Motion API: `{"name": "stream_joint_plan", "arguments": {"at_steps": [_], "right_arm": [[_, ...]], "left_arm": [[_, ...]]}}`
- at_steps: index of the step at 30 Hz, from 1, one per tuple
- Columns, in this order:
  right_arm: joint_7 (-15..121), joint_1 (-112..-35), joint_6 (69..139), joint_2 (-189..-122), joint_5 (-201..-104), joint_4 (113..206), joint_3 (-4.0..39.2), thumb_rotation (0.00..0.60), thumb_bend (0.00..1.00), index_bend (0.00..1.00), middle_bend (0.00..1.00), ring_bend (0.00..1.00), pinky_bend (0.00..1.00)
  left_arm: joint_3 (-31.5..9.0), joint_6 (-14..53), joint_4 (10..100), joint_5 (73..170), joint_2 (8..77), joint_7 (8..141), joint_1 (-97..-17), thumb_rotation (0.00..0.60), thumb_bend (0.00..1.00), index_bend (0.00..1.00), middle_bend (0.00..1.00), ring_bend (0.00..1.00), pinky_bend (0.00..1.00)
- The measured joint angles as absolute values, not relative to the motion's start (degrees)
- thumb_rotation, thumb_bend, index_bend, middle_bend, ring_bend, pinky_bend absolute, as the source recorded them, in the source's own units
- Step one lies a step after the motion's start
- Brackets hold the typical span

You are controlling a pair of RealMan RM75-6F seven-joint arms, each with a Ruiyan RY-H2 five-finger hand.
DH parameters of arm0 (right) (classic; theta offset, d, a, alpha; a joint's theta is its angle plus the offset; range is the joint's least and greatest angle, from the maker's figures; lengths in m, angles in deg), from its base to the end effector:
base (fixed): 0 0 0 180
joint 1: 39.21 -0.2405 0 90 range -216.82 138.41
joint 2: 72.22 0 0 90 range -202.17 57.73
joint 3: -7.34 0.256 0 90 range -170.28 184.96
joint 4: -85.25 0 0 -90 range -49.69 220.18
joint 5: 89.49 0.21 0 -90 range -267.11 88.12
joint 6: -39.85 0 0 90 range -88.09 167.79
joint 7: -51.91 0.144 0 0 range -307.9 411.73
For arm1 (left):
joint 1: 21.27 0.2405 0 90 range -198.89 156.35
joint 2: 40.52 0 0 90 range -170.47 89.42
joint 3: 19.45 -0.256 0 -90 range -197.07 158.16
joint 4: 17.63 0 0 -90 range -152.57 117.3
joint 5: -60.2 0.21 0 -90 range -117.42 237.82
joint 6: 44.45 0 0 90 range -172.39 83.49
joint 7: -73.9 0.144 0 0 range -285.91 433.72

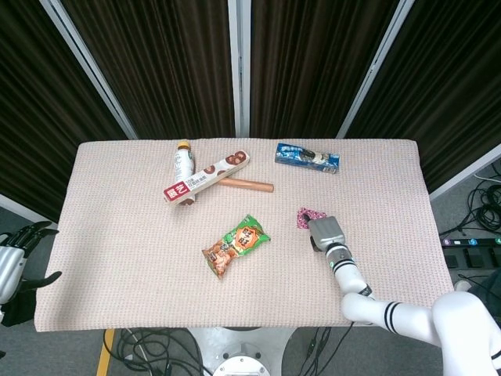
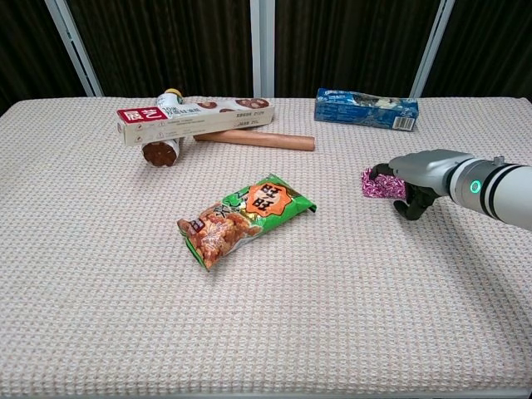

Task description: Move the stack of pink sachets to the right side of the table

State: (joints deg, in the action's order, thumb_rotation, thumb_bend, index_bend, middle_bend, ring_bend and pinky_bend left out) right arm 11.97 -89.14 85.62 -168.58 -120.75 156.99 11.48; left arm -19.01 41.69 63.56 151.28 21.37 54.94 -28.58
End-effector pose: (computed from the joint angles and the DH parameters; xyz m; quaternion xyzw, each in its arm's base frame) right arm -0.2052 -0.3569 -0.0689 0.7623 -0.4278 0.1477 0.4626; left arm -0.3337 0.1893 0.1848 -0.6104 -0.3957 -0.4319 0.5332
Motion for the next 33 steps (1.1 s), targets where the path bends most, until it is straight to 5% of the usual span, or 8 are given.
{"name": "stream_joint_plan", "arguments": {"at_steps": [33], "right_arm": [[15.0,-85.8,85.1,-162.0,-121.6,160.3,6.6,0.575,0.53,0.17,1.00,1.00,1.00]], "left_arm": [[-19.0,41.8,65.5,151.6,21.1,57.0,-28.9,0.600,0.00,0.31,0.29,0.23,0.34]]}}
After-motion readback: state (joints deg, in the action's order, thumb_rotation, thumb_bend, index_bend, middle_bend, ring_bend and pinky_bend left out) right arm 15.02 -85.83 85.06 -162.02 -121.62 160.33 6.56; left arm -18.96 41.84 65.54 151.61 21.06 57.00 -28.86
